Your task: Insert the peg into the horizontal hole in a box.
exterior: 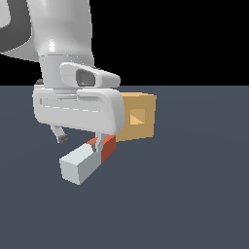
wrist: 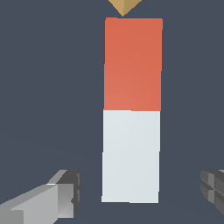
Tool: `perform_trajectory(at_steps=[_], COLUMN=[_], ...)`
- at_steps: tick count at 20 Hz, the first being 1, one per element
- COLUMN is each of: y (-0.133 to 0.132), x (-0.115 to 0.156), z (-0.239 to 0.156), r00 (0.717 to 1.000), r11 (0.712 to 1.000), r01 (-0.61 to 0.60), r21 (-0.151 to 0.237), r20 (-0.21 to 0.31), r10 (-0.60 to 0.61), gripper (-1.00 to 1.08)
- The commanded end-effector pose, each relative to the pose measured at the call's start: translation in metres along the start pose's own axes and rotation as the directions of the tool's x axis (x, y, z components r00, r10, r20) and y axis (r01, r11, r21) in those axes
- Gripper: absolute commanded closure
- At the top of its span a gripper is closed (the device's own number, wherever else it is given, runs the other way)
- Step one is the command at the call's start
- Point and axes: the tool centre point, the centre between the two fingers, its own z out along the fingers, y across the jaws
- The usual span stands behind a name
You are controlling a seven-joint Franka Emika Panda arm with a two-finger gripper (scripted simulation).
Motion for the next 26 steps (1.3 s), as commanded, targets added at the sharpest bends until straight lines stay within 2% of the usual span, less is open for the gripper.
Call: perform_trajectory(at_steps=[1, 9, 18, 24, 25, 26], y=[-0.003, -0.004, -0.005, -0.004, -0.004, -0.004], x=[-0.003, -0.003, -0.003, -0.002, -0.002, -0.002], z=[0.003, 0.008, 0.045, 0.054, 0.054, 0.054], r00=[1.0, 1.0, 1.0, 1.0, 1.0, 1.0], r11=[1.0, 1.0, 1.0, 1.0, 1.0, 1.0], r01=[-0.018, -0.018, -0.02, -0.02, -0.02, -0.02], r21=[-0.001, 0.0, -0.001, -0.001, -0.001, -0.001], r20=[-0.002, -0.002, -0.003, -0.004, -0.004, -0.004], r10=[0.018, 0.018, 0.02, 0.02, 0.02, 0.02], gripper=[-0.92, -0.92, -0.92, -0.92, 1.08, 1.08])
